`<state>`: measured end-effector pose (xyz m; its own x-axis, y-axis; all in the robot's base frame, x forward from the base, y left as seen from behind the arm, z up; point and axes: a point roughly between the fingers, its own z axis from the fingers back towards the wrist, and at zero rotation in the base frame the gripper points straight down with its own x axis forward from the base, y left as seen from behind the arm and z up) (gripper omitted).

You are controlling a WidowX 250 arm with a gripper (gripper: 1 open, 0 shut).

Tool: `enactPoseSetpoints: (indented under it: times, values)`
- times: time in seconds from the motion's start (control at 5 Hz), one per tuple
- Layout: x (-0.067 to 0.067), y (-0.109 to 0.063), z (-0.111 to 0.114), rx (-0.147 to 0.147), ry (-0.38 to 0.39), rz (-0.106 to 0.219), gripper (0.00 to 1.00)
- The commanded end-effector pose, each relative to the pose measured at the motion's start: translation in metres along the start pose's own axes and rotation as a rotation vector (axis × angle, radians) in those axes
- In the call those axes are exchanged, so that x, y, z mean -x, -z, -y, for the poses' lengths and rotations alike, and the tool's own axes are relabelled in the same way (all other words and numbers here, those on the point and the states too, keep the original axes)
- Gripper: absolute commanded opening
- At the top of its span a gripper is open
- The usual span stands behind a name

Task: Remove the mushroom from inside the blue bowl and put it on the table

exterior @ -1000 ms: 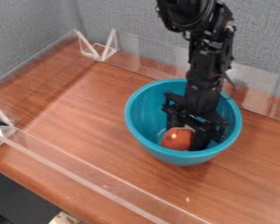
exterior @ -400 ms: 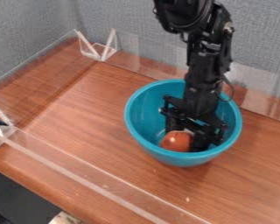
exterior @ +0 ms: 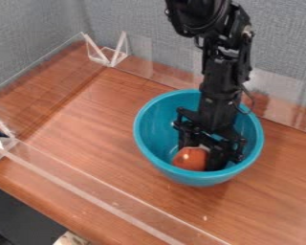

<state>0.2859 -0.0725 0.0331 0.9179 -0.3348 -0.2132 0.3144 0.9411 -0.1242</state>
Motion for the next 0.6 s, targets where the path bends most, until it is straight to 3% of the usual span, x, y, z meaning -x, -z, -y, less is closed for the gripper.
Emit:
enactPoseSetpoints:
  times: [0.0, 0.4]
  values:
    - [0.0021, -0.0260, -0.0006, -0.003, 0.011, 0.072, 0.00]
    - [0.0072, -0.0332, 0.0010, 0.006, 0.011, 0.074, 0.00]
